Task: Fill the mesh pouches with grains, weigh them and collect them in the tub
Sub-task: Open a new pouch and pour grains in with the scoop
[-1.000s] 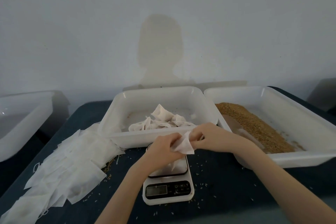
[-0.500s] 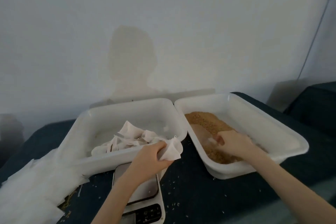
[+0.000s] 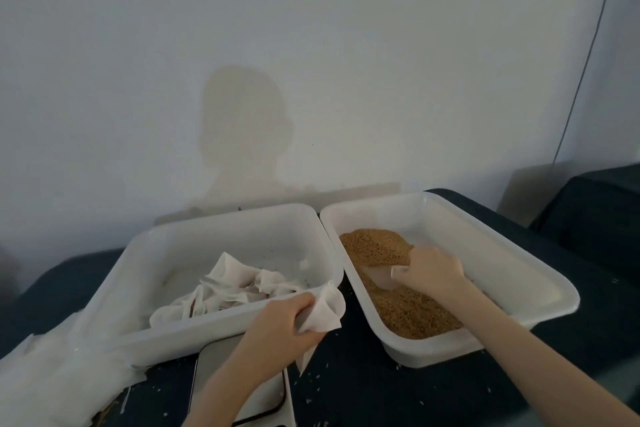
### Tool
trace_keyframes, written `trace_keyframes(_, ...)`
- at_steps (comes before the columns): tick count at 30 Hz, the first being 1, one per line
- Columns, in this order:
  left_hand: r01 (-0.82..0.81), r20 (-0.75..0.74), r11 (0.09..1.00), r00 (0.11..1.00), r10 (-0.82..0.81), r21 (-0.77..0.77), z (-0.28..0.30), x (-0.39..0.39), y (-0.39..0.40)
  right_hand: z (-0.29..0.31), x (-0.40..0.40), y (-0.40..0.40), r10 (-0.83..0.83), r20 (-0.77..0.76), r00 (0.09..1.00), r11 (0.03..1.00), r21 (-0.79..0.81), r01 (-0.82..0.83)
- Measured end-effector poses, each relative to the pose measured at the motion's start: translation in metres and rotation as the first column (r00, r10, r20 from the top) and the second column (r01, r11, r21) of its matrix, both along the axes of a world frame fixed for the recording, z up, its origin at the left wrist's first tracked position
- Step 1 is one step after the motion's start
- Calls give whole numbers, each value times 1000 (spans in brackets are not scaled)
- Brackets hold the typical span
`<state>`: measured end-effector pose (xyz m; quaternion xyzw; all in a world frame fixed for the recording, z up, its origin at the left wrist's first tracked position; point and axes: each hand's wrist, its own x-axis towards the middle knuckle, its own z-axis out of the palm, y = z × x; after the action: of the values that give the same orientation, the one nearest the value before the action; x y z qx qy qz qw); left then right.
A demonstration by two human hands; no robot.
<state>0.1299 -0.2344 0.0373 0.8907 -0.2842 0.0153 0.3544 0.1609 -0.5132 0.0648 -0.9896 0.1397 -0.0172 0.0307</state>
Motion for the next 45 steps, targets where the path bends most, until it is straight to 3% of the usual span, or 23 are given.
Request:
trace_keyframes(5, 3, -17, 1000, 1000, -4, -15, 2, 0, 0, 1, 16, 11, 10, -15, 1000, 1000, 29, -10)
trace_keyframes(11, 17, -34, 999, 999, -18, -31, -2, -3, -1, -20, 35, 13, 86, -78, 993, 980, 188, -70)
trace_keyframes(26, -78, -52, 994, 996, 74, -73, -3, -4, 22, -14, 17, -5, 160, 107, 981, 943, 278, -184)
trace_keyframes(31, -155, -101, 985, 984, 147, -74, 4, -4, 38, -1, 2, 0, 185, 242, 953, 887, 376, -267)
trace_keyframes(36, -200, -65, 976, 979, 195, -91, 10, -8, 56, 23, -12, 22, 364, 329, 871, 797, 375, -474)
trace_keyframes(43, -324, 43, 946, 945, 325, -16, 14, -10, 92, 40, -27, 51, 585, 341, 736, 576, 464, -673)
trace_keyframes(45, -371, 77, 928, 926, 369, 13, 14, -10, 101, 43, -29, 56, 616, 328, 716, 559, 458, -691)
